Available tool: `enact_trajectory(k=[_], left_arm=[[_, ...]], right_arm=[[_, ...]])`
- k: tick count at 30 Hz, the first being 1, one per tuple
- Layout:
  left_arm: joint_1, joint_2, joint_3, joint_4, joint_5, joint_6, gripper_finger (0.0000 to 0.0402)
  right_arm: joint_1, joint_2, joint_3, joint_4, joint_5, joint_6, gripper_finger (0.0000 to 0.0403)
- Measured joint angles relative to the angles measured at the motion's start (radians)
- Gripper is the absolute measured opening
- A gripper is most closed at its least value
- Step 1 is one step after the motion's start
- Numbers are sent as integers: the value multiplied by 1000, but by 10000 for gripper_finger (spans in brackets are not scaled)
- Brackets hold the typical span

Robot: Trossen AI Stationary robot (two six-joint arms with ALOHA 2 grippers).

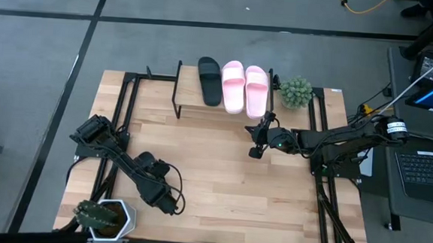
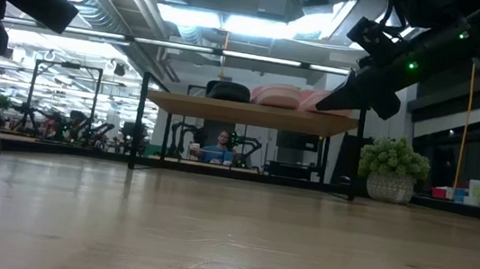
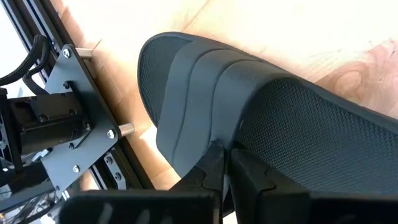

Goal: Pick and place slides into the shelf
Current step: Put the black slide on the shelf

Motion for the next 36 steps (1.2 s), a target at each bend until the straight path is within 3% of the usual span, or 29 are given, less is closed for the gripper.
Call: enact_trajectory(k=[7, 14, 21, 28, 36], left_arm=[[0, 1, 11, -38, -4, 0, 3], [-1, 3, 100, -153, -77, -12, 2], [4, 2, 171, -147, -260, 27, 1], [36, 2, 201, -147, -307, 107, 0], [84, 2, 279, -148, -475, 268, 0]], right_arm=[[0, 0, 0, 0, 0, 0, 5], [0, 0, 0, 0, 0, 0, 5], [0, 0, 0, 0, 0, 0, 5], [0, 0, 0, 0, 0, 0, 5], [0, 0, 0, 0, 0, 0, 5]])
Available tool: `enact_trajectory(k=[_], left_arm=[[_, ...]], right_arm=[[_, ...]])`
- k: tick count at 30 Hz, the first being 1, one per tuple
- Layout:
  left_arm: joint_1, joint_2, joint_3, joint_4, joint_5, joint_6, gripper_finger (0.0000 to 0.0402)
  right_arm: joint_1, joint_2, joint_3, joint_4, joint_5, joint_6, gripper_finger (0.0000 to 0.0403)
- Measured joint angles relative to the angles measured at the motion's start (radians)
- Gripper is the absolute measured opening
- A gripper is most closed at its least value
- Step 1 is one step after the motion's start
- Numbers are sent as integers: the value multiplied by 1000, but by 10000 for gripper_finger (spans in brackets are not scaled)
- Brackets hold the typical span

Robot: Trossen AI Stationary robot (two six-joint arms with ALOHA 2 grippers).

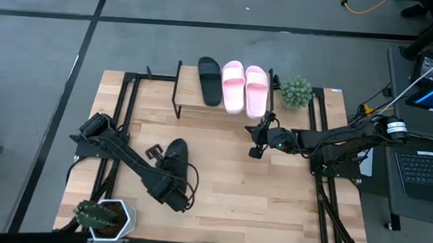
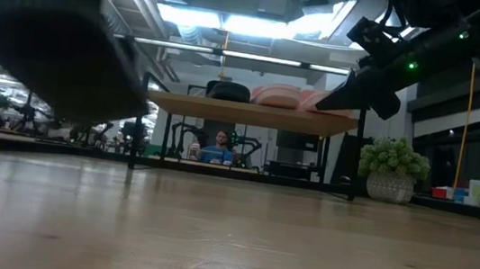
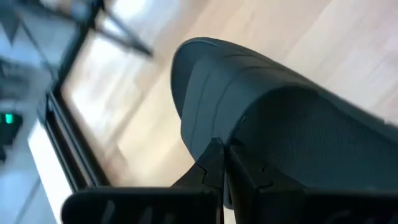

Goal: Pick and place slides into the shelf
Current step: Put the black slide on the shelf

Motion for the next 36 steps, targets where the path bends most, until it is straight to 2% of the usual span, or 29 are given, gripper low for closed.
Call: enact_trajectory(k=[10, 16, 23, 29, 36], left_arm=[[77, -37, 164, 1, -336, 330, 0], [171, -85, 174, 0, -383, 484, 0], [286, -135, 174, 0, -493, 666, 0], [397, -191, 174, 0, -541, 723, 0], [544, -181, 175, 1, -557, 804, 0]], right_arm=[[0, 0, 0, 0, 0, -1, 5], [0, 0, 0, 0, 0, -1, 5], [0, 0, 0, 0, 0, -4, 5], [-1, 0, 0, 0, 0, -4, 5], [-4, 0, 0, 0, 0, -4, 11]])
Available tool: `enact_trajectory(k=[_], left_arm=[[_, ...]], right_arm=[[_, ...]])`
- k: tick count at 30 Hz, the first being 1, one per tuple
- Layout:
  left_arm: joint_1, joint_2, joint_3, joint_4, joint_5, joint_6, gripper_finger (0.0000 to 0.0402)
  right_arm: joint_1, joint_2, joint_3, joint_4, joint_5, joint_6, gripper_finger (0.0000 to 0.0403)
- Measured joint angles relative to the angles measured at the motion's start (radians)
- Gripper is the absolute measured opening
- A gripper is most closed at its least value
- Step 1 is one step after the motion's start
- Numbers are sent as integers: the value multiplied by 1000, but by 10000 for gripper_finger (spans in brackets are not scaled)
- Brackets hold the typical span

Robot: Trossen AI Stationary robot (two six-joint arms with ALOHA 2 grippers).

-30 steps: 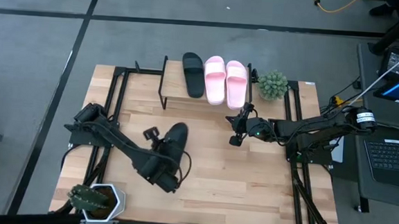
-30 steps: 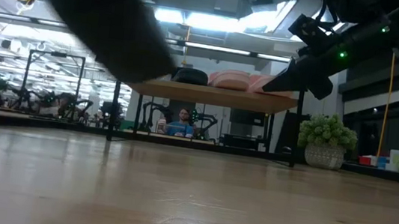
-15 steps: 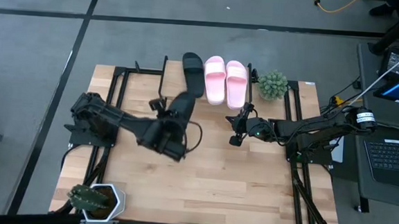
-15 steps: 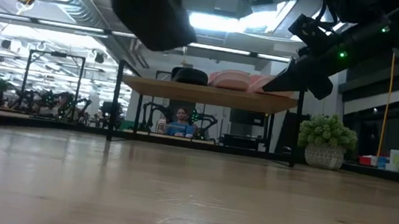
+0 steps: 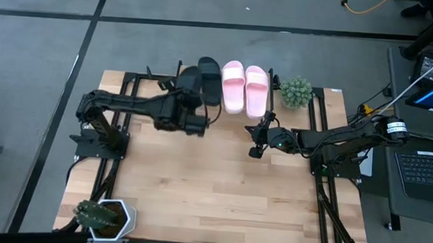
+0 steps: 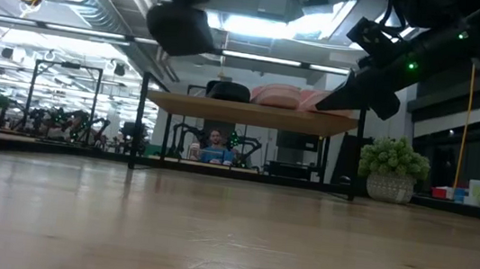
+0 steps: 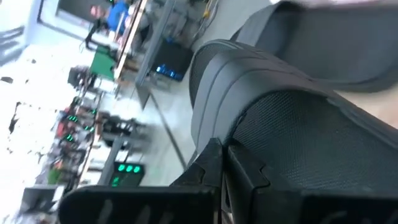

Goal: Pick and place slides into the shelf
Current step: Put the black slide on the shelf

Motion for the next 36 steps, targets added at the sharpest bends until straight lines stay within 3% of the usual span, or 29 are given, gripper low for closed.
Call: enact_trajectory(k=[7, 18, 27, 36], left_arm=[[126, 1, 0, 53, 0, 53, 0], [273, 1, 0, 394, 37, 460, 0], [380, 1, 0, 416, 107, 481, 0], [401, 74, -1, 435, 116, 489, 0]], right_arm=[[-33, 0, 0, -4, 1, 3, 13], [-72, 0, 0, 19, 1, -24, 14], [-107, 0, 0, 57, -1, -29, 14], [-125, 0, 0, 61, 0, -30, 14]])
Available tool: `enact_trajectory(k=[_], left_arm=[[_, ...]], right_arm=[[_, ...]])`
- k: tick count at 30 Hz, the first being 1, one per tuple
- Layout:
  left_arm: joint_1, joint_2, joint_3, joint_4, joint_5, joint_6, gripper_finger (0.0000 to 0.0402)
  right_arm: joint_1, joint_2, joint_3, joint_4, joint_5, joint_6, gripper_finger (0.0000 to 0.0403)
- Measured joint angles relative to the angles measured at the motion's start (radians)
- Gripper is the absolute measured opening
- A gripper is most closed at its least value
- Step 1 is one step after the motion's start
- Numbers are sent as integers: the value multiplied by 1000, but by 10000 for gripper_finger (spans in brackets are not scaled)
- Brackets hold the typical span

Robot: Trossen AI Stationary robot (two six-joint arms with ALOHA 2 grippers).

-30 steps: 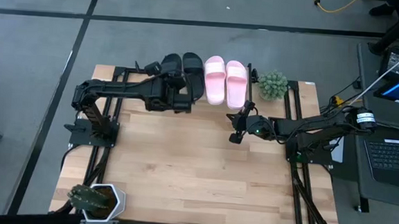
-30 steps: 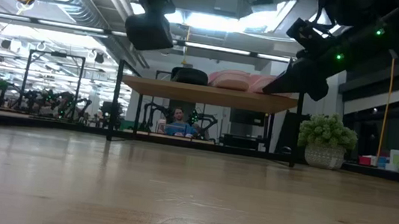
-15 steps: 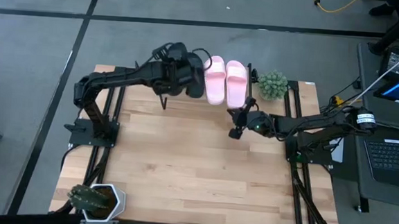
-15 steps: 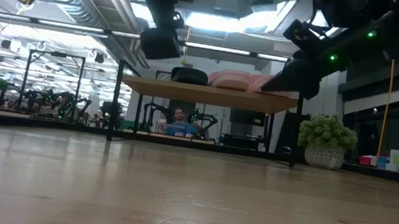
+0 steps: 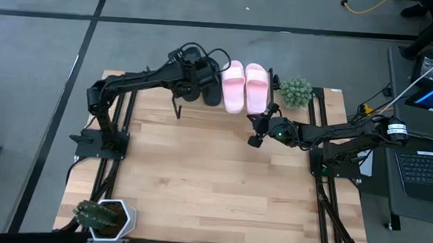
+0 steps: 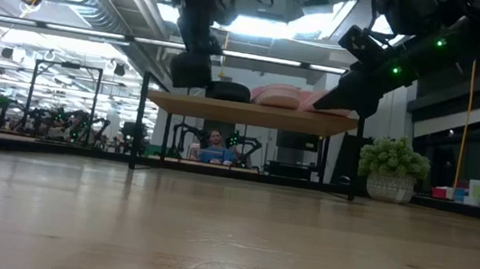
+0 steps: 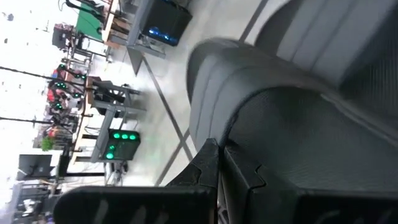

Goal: Pick and place slides into the shelf
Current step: Put the black slide on the shelf

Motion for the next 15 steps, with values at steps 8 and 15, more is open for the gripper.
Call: enact_trajectory(k=[8, 15], left_arm=[[14, 31, 1, -8, -4, 23, 0], [2, 22, 1, -7, -33, 22, 0]], right_arm=[[0, 0, 0, 0, 1, 0, 14], [0, 0, 0, 0, 1, 0, 14]])
